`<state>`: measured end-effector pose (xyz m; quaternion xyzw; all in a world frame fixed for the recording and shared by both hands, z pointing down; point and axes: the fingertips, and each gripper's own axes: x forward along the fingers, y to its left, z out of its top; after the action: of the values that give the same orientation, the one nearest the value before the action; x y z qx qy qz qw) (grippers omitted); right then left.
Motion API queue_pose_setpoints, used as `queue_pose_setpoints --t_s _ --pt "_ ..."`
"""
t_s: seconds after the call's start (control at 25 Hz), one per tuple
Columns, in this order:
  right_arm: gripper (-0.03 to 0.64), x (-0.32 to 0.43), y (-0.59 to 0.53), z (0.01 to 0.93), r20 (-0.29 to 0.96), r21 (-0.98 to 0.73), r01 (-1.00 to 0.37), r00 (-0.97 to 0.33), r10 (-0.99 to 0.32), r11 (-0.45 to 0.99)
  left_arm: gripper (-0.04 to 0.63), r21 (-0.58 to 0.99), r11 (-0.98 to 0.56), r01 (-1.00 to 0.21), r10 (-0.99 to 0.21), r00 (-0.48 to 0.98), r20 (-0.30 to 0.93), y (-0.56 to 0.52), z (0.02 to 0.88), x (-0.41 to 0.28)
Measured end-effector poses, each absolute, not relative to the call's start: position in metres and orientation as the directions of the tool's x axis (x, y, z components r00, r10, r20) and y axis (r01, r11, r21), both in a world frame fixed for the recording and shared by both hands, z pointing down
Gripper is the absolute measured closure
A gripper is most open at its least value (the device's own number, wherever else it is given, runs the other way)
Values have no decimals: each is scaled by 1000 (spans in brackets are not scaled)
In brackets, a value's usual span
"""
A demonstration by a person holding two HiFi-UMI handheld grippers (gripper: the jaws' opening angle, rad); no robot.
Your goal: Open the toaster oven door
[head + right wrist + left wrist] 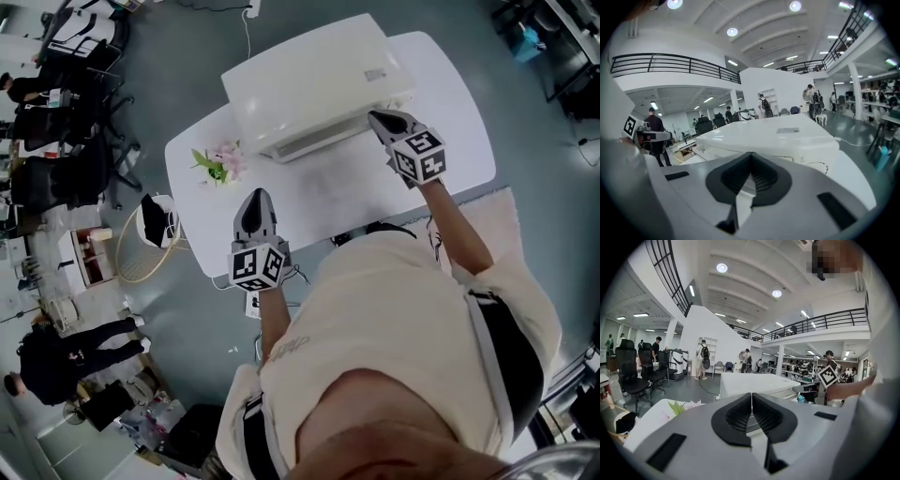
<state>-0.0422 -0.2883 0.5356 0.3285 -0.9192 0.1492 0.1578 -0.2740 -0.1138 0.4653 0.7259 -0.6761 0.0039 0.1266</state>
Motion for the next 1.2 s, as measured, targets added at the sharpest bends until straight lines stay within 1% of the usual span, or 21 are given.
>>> queue_pose_setpoints --t_s 0.16,0.4,0.48,1.2 --pt "611 -37 -288 531 416 -155 -668 -713 -565 728 572 191 -53 -980 -979 89 185 -116 462 -276" --pt "611 -46 -292 537 515 -37 -663 -654 -554 748 572 216 -66 -974 -976 108 191 -122 474 -281" --pt "611 -47 -293 536 529 -12 -662 -640 -557 749 572 221 -71 -973 -975 115 190 -126 475 -282" --pt "612 -47 -273 543 573 -37 -664 -627 -528 747 572 247 -116 -962 -967 166 193 -136 480 -278"
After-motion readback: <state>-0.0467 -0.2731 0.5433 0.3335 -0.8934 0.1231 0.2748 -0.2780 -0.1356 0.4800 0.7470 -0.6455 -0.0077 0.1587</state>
